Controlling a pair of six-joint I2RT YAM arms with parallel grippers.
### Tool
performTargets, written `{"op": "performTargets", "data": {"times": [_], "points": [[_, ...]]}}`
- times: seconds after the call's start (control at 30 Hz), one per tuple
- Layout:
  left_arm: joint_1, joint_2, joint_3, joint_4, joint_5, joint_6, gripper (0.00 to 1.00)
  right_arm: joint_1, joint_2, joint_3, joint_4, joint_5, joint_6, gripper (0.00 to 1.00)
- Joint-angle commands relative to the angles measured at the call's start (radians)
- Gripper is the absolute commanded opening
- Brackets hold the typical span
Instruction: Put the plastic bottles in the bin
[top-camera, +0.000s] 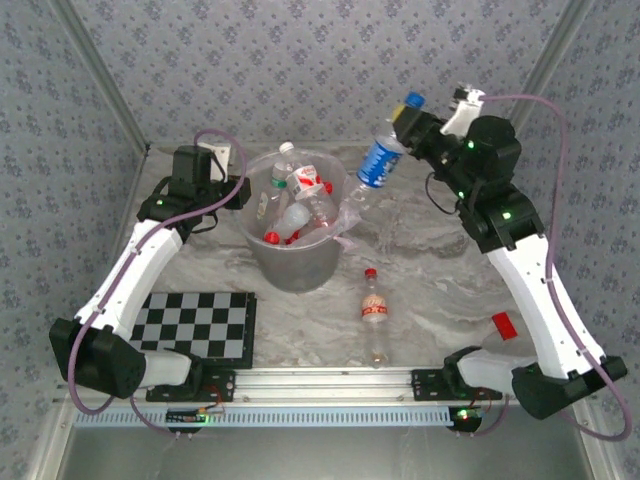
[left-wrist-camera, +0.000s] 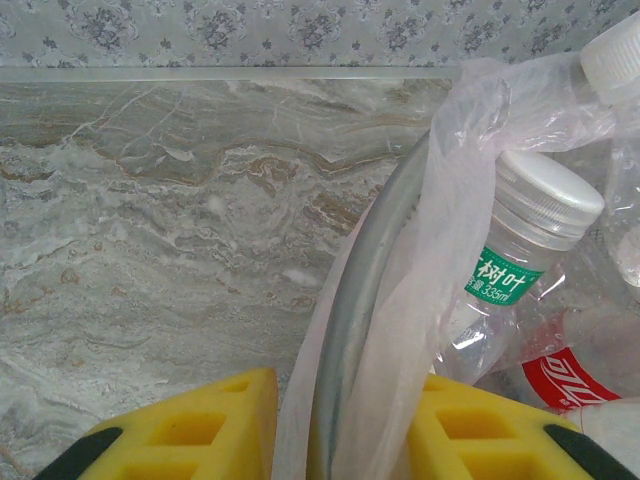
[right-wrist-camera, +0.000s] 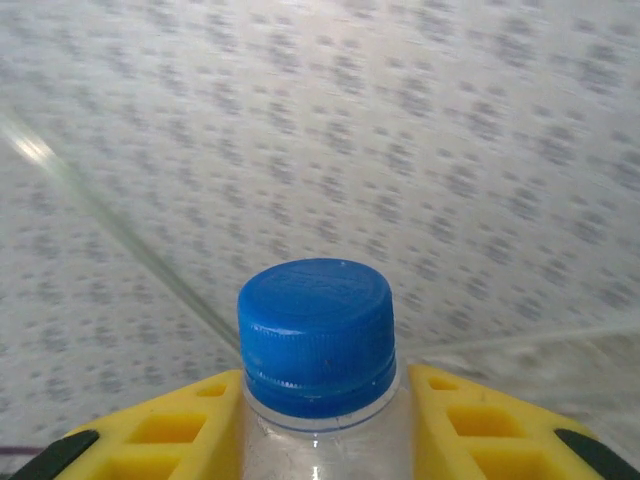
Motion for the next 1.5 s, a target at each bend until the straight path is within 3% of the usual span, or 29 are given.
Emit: {"op": "performTargets", "data": {"times": [0.0,0.23,0.4,0.63,0.8,0.93,1.1,1.2,1.3,1.37,1.47], "points": [[-0.011,-0.011,-0.006,-0.037,0.016,-0.011,0.34,0.086,0.074,0.081,0.156,-0.025,-0.109,0.24],[-0.011,-0.014,-0.008,-0.03,0.016,-0.035,0.33,0.271,0.305,0.141,0.347,-0.077,-0.237,0.23],[-0.011,-0.019,-0.011,-0.026,0.008,-0.038,0.33,0.32,0.43,0.095,0.507,-0.094,-0.245,0.23],[-0.01,-0.023,-0.011,-0.028,0.002,-0.038,0.33,0.343,0.471,-0.101,0.692,-0.093,-0.109,0.24],[-0.01,-0.023,-0.012,-0.025,0.0,-0.037,0.33,0.37,0.45,-0.228,0.668,-0.049,-0.067,0.22],[-0.009,-0.018,-0.012,-0.027,0.002,-0.035,0.33,0.42,0.466,-0.233,0.523,-0.014,-0.123,0.22],[-0.009,-0.019,-0.013,-0.026,0.002,-0.035,0.33,0.449,0.448,-0.179,0.303,0.129,-0.122,0.24],[-0.009,-0.015,-0.013,-0.027,0.001,-0.034,0.33,0.45,0.418,-0.108,0.193,0.163,-0.128,0.38],[-0.009,-0.013,-0.011,-0.028,-0.001,-0.029,0.33,0.451,0.402,0.025,0.001,0.193,-0.18,0.66],[-0.008,-0.012,-0.01,-0.03,0.0,-0.026,0.33,0.449,0.39,0.104,-0.097,0.209,-0.223,0.74],[-0.008,-0.011,-0.007,-0.03,0.002,-0.024,0.33,0.445,0.361,0.16,-0.162,0.224,-0.265,0.77]]}}
